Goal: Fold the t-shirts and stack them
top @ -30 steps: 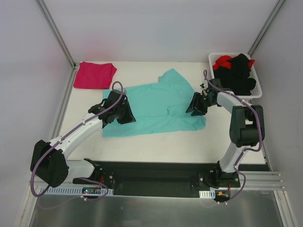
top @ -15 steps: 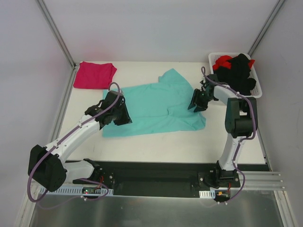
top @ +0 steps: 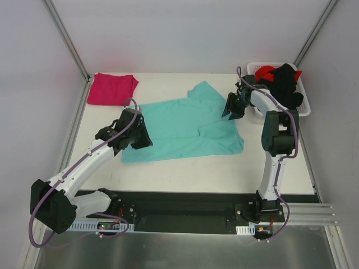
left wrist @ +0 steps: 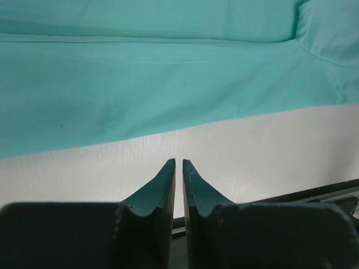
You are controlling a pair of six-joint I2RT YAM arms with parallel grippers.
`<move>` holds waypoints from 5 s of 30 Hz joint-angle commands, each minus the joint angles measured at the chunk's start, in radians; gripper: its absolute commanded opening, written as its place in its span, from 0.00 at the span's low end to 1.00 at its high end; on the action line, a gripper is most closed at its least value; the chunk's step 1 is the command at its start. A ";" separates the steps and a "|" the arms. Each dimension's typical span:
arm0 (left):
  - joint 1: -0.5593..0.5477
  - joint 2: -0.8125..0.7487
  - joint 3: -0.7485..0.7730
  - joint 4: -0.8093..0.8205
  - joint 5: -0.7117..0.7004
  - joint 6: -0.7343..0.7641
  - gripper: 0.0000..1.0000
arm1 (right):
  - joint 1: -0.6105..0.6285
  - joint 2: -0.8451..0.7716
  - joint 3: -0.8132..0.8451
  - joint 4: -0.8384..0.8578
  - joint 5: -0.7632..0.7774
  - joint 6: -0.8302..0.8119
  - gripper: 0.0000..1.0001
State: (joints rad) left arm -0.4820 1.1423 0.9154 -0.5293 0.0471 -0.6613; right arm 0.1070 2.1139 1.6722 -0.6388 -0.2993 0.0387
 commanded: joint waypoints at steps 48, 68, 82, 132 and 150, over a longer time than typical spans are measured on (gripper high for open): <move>0.026 -0.052 -0.026 -0.028 -0.007 0.011 0.07 | 0.123 -0.132 -0.166 -0.209 0.356 -0.034 0.49; 0.026 -0.059 -0.013 -0.031 0.000 0.017 0.06 | 0.129 -0.184 -0.112 -0.280 0.401 -0.069 0.48; 0.026 -0.065 -0.010 -0.031 -0.001 0.015 0.06 | 0.142 -0.217 0.040 -0.302 0.309 -0.060 0.50; 0.026 -0.050 -0.004 -0.051 -0.015 0.025 0.06 | 0.065 0.179 0.328 -0.288 0.221 -0.129 0.41; 0.026 -0.053 0.000 -0.049 -0.009 0.023 0.06 | 0.079 0.189 0.307 -0.280 0.220 -0.125 0.20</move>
State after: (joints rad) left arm -0.4629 1.0954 0.9005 -0.5667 0.0433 -0.6456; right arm 0.1802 2.3016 1.9598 -0.8967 -0.0692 -0.0864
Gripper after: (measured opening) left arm 0.063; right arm 0.239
